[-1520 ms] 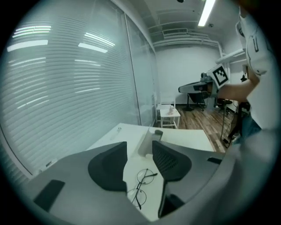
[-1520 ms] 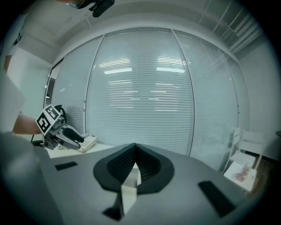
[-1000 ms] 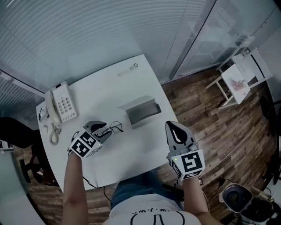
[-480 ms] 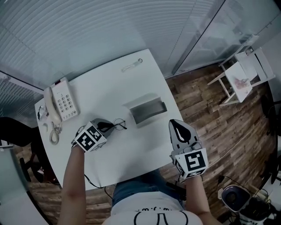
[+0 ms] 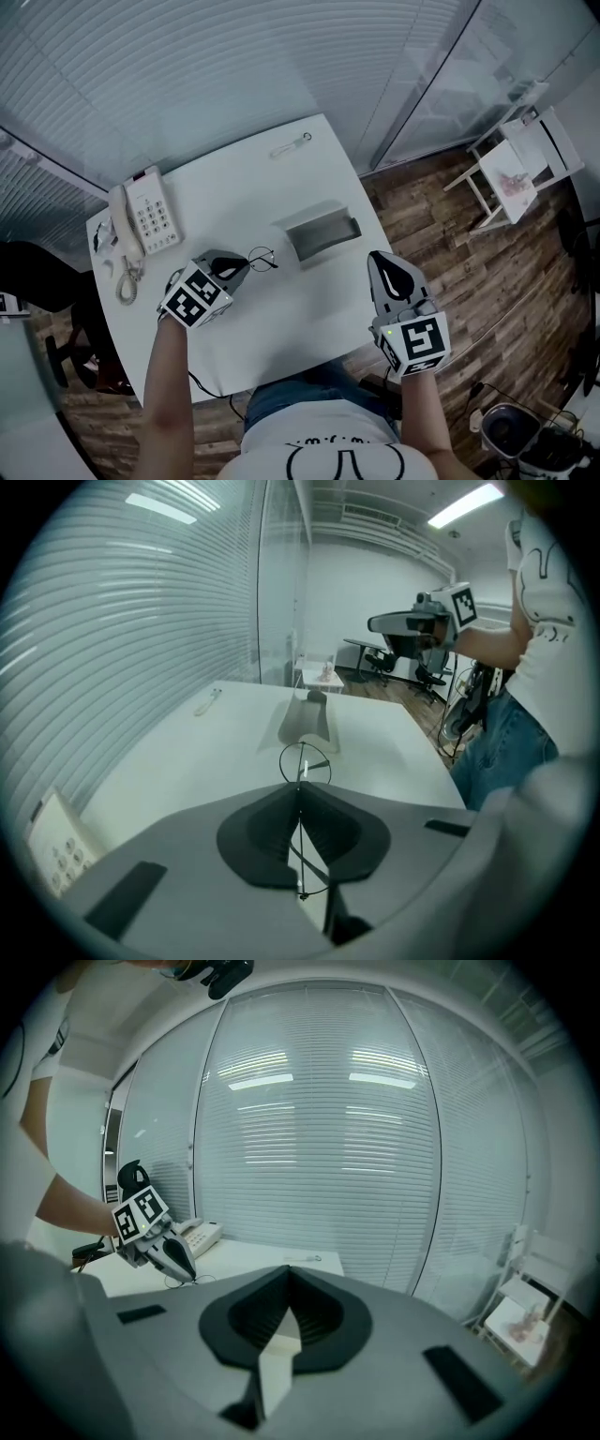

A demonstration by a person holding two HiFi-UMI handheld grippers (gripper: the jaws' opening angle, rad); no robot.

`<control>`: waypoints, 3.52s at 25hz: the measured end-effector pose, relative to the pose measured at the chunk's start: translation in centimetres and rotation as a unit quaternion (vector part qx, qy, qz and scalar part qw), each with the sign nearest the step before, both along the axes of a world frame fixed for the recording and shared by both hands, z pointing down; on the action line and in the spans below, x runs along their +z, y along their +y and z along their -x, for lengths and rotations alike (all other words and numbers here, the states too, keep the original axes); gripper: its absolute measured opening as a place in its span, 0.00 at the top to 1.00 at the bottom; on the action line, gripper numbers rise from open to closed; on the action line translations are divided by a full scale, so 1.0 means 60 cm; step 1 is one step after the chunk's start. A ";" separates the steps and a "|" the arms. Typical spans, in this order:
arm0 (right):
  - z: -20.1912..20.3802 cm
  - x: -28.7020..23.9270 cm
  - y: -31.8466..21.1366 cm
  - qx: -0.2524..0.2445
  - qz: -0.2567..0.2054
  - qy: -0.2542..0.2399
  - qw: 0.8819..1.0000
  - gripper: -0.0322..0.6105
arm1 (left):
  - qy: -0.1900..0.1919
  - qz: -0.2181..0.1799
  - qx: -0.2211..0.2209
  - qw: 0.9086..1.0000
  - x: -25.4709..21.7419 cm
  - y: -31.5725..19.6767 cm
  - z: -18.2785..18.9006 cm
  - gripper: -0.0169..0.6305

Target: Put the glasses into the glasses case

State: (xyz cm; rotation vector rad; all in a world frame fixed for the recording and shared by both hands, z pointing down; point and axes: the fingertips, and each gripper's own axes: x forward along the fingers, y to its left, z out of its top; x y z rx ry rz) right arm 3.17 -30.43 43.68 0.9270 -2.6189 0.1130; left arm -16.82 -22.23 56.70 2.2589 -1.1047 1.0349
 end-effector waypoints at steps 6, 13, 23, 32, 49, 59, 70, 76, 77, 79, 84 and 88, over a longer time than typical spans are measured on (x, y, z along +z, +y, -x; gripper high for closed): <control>-0.025 -0.056 0.005 0.032 -0.019 -0.037 0.999 0.93 | -0.015 -0.071 -0.009 0.997 -0.091 0.002 -0.009 0.94; -0.052 -0.107 0.009 0.049 -0.049 -0.059 0.996 0.93 | -0.028 -0.126 -0.013 0.991 -0.164 -0.019 -0.027 0.94; -0.112 -0.111 0.007 0.085 -0.052 -0.063 0.993 0.93 | -0.038 -0.147 0.008 0.988 -0.184 -0.095 -0.082 0.94; -0.188 -0.079 0.000 0.131 -0.031 -0.050 0.990 0.93 | -0.041 -0.151 0.032 0.987 -0.151 -0.170 -0.162 0.94; -0.211 -0.024 -0.027 0.145 0.003 -0.030 0.989 0.93 | -0.185 -0.146 0.074 0.969 0.003 -0.214 -0.239 0.94; -0.217 -0.013 -0.038 0.155 0.012 -0.025 0.988 0.93 | -0.164 -0.088 0.059 0.981 0.061 -0.206 -0.258 0.94; -0.205 -0.020 -0.029 0.151 0.008 -0.023 0.988 0.93 | -0.009 -0.016 0.019 1.000 0.044 -0.198 -0.258 0.77; -0.197 -0.041 -0.017 0.156 -0.007 -0.021 0.987 0.93 | 0.027 -0.097 -0.027 0.995 -0.045 -0.194 -0.210 0.76; -0.195 -0.046 -0.014 0.157 -0.010 -0.022 0.987 0.93 | 0.036 -0.112 -0.042 0.992 -0.061 -0.193 -0.198 0.76; -0.188 -0.059 -0.007 0.158 -0.020 -0.022 0.987 0.93 | 0.054 -0.139 -0.068 0.987 -0.090 -0.188 -0.172 0.76; -0.167 -0.091 0.029 0.157 -0.048 -0.029 0.986 0.93 | 0.076 -0.195 -0.124 0.970 -0.147 -0.157 -0.120 0.95; -0.148 -0.123 0.061 0.154 -0.076 -0.039 0.984 0.93 | 0.087 -0.233 -0.140 0.958 -0.189 -0.125 -0.105 0.95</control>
